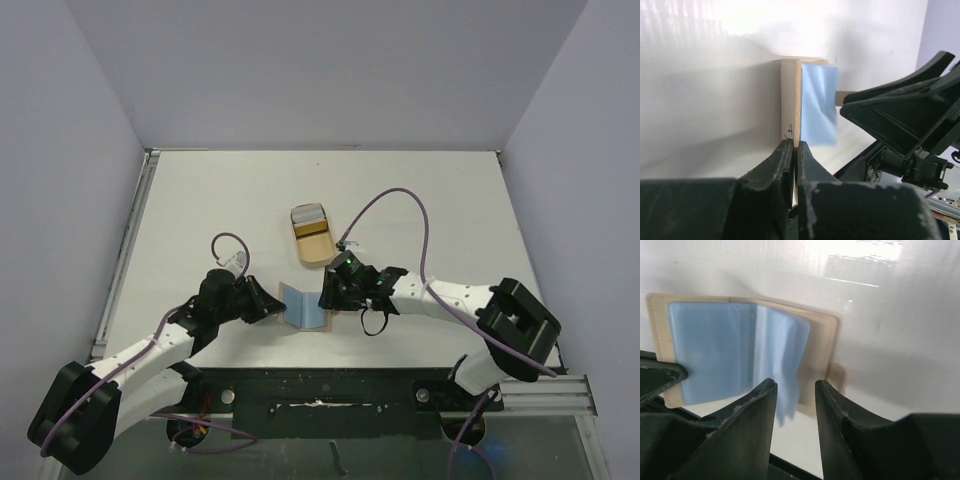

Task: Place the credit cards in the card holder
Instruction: Open the card holder at the center of the board.

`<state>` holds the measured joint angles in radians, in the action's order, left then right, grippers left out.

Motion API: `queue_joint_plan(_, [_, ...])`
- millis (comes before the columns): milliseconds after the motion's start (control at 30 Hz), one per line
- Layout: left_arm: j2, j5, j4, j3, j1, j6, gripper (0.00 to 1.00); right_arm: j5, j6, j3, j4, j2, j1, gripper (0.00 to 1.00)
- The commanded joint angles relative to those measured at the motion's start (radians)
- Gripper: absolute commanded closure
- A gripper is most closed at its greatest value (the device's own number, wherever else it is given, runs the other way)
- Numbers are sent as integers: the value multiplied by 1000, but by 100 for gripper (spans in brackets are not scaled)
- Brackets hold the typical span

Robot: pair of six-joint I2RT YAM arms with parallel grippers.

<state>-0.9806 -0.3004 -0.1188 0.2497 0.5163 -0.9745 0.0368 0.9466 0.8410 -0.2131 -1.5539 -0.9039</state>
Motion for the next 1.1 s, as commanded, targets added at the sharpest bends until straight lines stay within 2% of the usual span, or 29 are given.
queue_joint_plan(0, [23, -19, -43, 71, 2, 13, 100, 153, 5, 1, -169, 140, -2, 62])
queue_joint_plan(100, [9, -19, -49, 72, 2, 17, 100, 159, 3, 24, -166, 194, -22, 61])
queue_joint_plan(233, [-5, -28, -75, 59, 3, 7, 100, 140, -41, 60, -81, 196, -54, 60])
queue_joint_plan(533, [-15, -23, -93, 31, 2, 1, 100, 37, -94, 105, 47, 24, -55, 65])
queue_joint_plan(733, [-27, 8, -63, 20, 1, -6, 100, 42, -97, 86, 28, -58, -14, 73])
queue_joint_plan(933, [-35, 40, 10, 57, 1, 21, 83, 79, -78, 34, -12, -91, 0, 76])
queue_joint_plan(1067, [-30, 56, 46, 72, 1, 43, 80, 87, -69, 14, -17, -77, -1, 76])
